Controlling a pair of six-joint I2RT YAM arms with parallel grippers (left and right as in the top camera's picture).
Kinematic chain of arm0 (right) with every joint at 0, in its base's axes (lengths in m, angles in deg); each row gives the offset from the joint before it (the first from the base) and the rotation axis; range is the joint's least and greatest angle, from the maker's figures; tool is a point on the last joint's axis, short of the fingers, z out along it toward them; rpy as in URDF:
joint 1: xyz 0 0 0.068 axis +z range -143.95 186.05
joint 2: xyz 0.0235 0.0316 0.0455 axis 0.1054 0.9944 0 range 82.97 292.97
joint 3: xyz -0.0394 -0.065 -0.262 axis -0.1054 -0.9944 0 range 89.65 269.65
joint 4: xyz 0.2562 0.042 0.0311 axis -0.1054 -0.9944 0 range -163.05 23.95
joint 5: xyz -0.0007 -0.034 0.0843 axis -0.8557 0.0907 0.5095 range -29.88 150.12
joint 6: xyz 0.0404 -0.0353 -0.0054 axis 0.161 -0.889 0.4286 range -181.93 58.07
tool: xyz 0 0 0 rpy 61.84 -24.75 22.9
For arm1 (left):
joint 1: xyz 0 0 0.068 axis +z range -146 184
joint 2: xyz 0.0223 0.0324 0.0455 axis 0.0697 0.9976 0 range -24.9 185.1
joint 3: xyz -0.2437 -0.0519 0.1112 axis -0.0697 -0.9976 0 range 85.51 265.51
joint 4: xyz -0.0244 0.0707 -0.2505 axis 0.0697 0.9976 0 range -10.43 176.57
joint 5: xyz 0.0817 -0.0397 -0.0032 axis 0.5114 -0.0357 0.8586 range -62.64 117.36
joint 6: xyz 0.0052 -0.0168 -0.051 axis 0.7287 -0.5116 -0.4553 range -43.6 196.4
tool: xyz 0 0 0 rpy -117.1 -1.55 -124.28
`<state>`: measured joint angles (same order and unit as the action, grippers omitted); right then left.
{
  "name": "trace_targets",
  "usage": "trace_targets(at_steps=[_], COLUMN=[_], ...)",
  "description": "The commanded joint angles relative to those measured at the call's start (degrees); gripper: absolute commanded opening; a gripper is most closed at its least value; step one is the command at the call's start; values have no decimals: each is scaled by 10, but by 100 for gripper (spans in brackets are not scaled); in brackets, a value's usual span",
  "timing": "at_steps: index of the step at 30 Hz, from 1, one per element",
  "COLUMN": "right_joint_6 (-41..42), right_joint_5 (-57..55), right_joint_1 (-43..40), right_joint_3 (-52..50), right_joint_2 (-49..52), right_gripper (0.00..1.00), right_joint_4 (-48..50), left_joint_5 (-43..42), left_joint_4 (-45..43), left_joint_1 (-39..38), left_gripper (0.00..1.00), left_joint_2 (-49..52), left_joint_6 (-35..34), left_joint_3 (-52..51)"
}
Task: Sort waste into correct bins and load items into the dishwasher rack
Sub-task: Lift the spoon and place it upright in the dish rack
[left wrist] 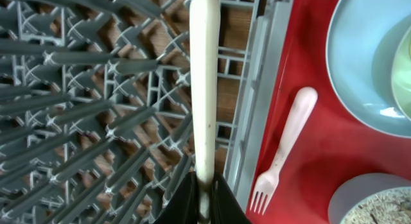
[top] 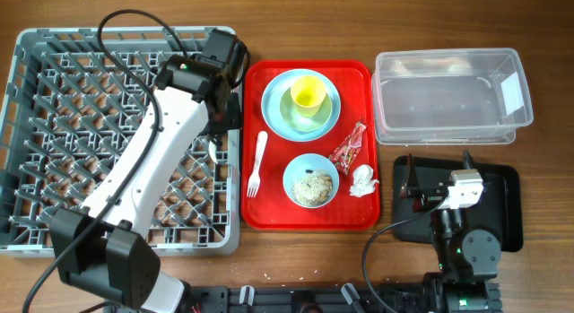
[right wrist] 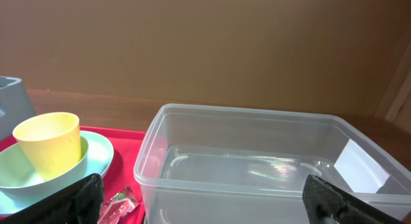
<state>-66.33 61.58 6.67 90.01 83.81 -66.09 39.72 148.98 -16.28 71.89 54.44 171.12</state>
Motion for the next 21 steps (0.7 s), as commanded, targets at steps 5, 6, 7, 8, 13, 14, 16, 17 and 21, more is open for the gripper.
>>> trace_targets(at_steps=[5,6,7,8,13,14,16,17,21], right_joint_6=[-1,-1,-1,-1,-1,-1,-1,-1,-1], right_joint_5=[7,7,7,7,7,7,7,7,7], right_joint_1=[2,2,2,2,2,2,2,2,2], right_joint_3=[-1,-1,-1,-1,-1,-1,-1,-1,-1], right_joint_2=[-3,-3,-3,-3,-3,-3,-3,-3,-3], right_gripper=[100,100,100,100,100,100,100,100,100], right_joint_4=[2,2,2,2,2,2,2,2,2], left_joint_5=[10,10,10,10,17,24,32,37,38], left_joint_4=[-63,-67,-73,-80,-119,-128,-139,-144,-162], left_joint_1=[6,6,6,6,6,6,6,6,6], left_gripper=[5,5,5,5,5,5,5,5,6], left_joint_2=[6,6,6,6,6,6,6,6,6], left_joint_6=[23,23,22,23,22,20,21,21,21], left_joint_3=[-78,-83,-87,-93,-129,-137,-148,-151,-165])
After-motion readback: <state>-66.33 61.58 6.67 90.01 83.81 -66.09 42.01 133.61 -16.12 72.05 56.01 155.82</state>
